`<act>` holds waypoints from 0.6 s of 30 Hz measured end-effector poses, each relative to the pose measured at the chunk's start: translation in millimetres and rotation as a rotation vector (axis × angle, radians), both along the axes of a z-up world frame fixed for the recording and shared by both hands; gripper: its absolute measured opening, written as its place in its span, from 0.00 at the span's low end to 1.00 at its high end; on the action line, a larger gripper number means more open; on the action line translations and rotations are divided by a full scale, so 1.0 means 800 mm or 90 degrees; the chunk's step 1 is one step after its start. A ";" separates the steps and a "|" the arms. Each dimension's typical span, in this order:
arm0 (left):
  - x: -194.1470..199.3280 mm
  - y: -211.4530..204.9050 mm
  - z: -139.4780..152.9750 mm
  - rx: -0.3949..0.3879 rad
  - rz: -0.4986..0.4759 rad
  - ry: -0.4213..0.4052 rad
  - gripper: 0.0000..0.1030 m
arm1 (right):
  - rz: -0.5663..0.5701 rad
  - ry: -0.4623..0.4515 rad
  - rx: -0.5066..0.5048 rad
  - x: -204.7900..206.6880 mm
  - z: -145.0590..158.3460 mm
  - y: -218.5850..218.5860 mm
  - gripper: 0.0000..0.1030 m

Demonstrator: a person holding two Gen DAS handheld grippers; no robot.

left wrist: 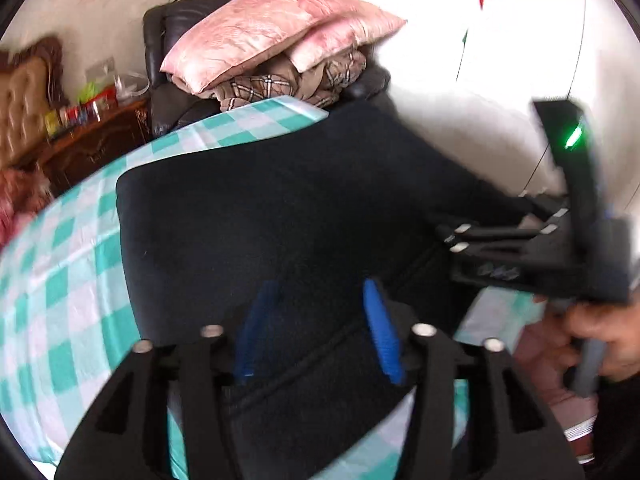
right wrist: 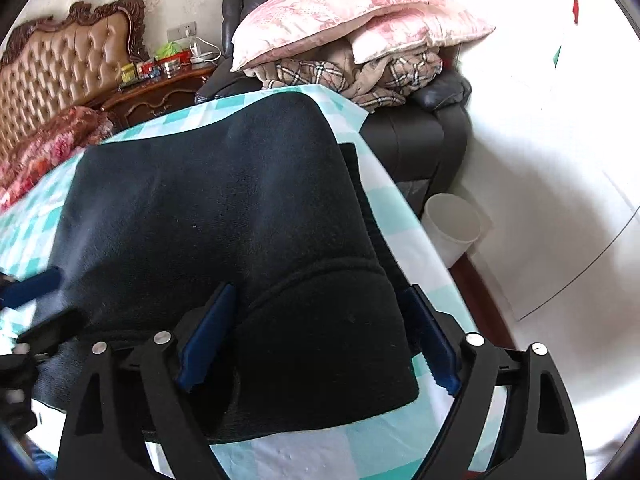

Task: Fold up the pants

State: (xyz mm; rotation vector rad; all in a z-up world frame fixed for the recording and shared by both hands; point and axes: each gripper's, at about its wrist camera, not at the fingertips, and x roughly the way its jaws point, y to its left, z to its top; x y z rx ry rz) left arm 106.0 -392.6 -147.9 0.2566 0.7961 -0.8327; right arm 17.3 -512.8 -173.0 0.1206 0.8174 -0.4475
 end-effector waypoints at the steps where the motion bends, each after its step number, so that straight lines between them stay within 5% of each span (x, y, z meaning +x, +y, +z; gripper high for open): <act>1: -0.001 0.010 0.005 -0.007 0.010 0.006 0.62 | -0.003 0.002 -0.003 0.001 0.001 0.000 0.82; 10: 0.007 0.081 -0.008 0.009 0.123 0.044 0.65 | 0.029 -0.028 -0.108 -0.009 0.048 0.066 0.82; 13: 0.011 0.086 -0.009 0.011 0.131 0.052 0.77 | 0.014 0.025 -0.135 0.004 0.023 0.067 0.83; 15: 0.009 0.090 -0.002 0.010 0.132 0.045 0.90 | 0.015 0.029 -0.164 0.004 0.013 0.070 0.84; 18: 0.004 0.091 0.009 -0.003 0.134 0.033 0.98 | 0.009 0.032 -0.160 0.004 0.012 0.069 0.84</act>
